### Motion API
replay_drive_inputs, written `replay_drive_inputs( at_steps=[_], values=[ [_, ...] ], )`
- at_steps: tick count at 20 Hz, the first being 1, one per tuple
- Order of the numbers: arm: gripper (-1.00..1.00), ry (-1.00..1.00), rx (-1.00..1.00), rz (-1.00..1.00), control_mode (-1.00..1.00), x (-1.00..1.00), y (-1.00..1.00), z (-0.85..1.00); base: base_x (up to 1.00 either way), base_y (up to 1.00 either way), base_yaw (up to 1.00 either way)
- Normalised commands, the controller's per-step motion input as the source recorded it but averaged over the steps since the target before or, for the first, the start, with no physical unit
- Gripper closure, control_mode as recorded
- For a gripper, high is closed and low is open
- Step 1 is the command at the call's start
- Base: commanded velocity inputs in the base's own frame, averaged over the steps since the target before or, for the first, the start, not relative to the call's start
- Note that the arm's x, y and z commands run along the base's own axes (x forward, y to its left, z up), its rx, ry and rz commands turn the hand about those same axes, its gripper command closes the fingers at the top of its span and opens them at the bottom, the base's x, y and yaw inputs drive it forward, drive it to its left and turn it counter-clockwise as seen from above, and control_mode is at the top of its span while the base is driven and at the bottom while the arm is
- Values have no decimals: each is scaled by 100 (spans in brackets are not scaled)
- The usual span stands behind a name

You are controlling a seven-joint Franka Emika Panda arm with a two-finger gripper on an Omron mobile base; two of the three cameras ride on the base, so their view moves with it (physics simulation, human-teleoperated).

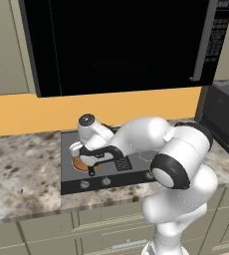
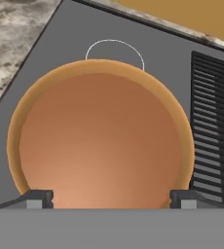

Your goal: Pick up the sugar cube(s) and place them in the saucepan with hot chocolate.

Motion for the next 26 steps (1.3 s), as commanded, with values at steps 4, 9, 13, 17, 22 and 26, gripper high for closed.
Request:
replay_drive_inputs(
  at_steps=[4, 9, 13, 17, 22, 26],
  values=[
    [-100, 0, 0, 0, -100, -16, 0, 37, 0, 0, 0],
    [-100, 0, -2, 4, -100, -37, 3, 56, 0, 0, 0],
    [-100, 0, 0, 19, -100, -53, 48, 57, 0, 0, 0],
    [-100, 1, 0, 17, -100, -46, 50, 28, 0, 0, 0],
    [-100, 0, 0, 18, -100, -52, 54, 6, 0, 0, 0],
    [-100, 1, 0, 21, -100, -50, 50, 2, 0, 0, 0]
  ],
)
